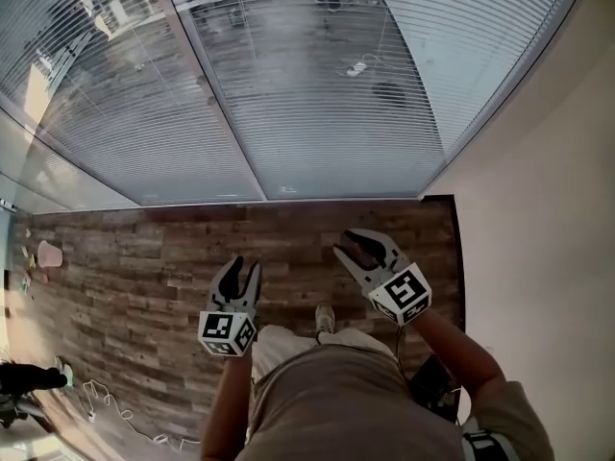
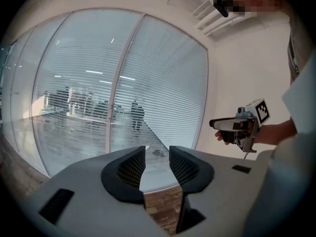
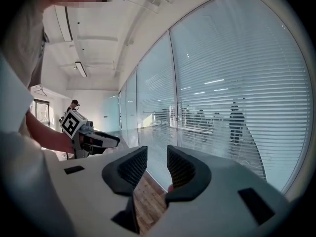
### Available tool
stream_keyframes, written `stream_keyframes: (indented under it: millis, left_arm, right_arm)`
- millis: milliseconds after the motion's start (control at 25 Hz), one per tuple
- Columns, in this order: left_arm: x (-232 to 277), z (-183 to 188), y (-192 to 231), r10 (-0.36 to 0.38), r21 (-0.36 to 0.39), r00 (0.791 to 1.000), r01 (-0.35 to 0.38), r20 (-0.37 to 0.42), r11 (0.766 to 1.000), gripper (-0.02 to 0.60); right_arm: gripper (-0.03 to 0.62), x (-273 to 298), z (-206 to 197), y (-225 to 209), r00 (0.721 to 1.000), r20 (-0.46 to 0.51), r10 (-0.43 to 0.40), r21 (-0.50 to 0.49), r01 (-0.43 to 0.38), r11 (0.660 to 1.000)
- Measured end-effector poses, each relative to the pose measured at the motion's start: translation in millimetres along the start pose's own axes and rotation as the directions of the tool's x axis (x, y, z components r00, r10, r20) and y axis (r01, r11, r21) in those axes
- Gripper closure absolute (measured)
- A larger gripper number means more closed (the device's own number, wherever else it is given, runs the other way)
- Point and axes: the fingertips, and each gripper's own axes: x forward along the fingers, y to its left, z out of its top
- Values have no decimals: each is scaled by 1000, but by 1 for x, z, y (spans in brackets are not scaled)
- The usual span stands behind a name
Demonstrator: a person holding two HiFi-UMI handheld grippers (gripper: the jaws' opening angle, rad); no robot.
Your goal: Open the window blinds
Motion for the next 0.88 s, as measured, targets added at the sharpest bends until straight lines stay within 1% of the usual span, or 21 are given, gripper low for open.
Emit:
stream_keyframes:
  millis: [160, 280, 520, 680, 880]
  left_arm:
    - [-6, -9, 19, -7, -18, 1000, 6, -18, 1000, 439]
    - [-16, -15, 28, -27, -31, 999, 27, -28, 999, 439]
    - [-47, -18, 58, -62, -39, 997, 60, -41, 997, 439]
    - [-79, -10, 87, -66, -41, 997, 64, -39, 997, 439]
    - [-103, -22, 115, -65, -43, 997, 63, -53, 997, 439]
  right_arm:
    - [473, 10, -5, 12, 1000, -12, -19, 7, 19, 1000]
    - [473, 17, -11, 26, 999, -29, -40, 17, 41, 999]
    - [473, 44, -8, 69, 997, -39, -61, 12, 62, 998]
    - [473, 61, 8, 104, 997, -23, -72, 9, 72, 997]
    - [470, 79, 2, 138, 998, -18, -65, 20, 65, 998]
